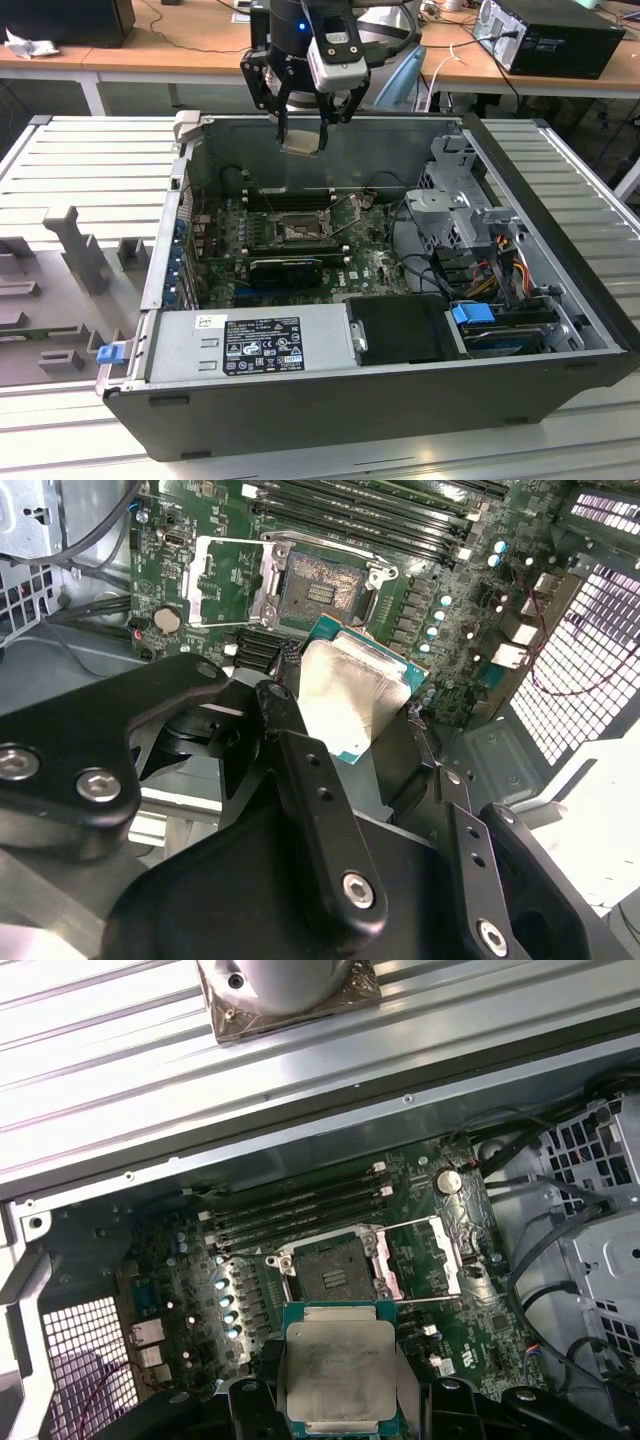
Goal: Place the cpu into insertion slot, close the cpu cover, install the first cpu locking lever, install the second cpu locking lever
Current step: 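Place the cpu into insertion slot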
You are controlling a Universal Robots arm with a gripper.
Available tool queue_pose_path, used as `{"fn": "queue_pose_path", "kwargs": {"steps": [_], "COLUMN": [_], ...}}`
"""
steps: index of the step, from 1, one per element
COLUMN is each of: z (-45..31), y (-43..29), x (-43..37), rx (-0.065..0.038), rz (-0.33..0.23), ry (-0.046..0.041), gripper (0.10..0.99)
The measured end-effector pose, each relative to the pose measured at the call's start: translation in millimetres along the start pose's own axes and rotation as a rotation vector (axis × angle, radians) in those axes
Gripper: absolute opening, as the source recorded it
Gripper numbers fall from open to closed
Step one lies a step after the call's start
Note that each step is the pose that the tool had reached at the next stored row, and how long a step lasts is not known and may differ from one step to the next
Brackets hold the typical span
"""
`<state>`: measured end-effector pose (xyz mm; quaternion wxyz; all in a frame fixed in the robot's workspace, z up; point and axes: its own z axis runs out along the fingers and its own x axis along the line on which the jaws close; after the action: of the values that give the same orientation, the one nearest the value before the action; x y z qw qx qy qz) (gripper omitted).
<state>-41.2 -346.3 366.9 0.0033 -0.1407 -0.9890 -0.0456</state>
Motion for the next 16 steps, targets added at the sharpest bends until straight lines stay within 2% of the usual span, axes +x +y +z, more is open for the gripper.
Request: {"fn": "queue_pose_path", "kwargs": {"steps": [9,16], "z": [1.9,2.0], "y": [-0.2,-0.2], "x": [0.0,0.0], "rx": [0.004,0.003], "rz": [0.001,0.023], "ry": [-0.0012,-0.0032], "gripper": [0.529,0.529]}}
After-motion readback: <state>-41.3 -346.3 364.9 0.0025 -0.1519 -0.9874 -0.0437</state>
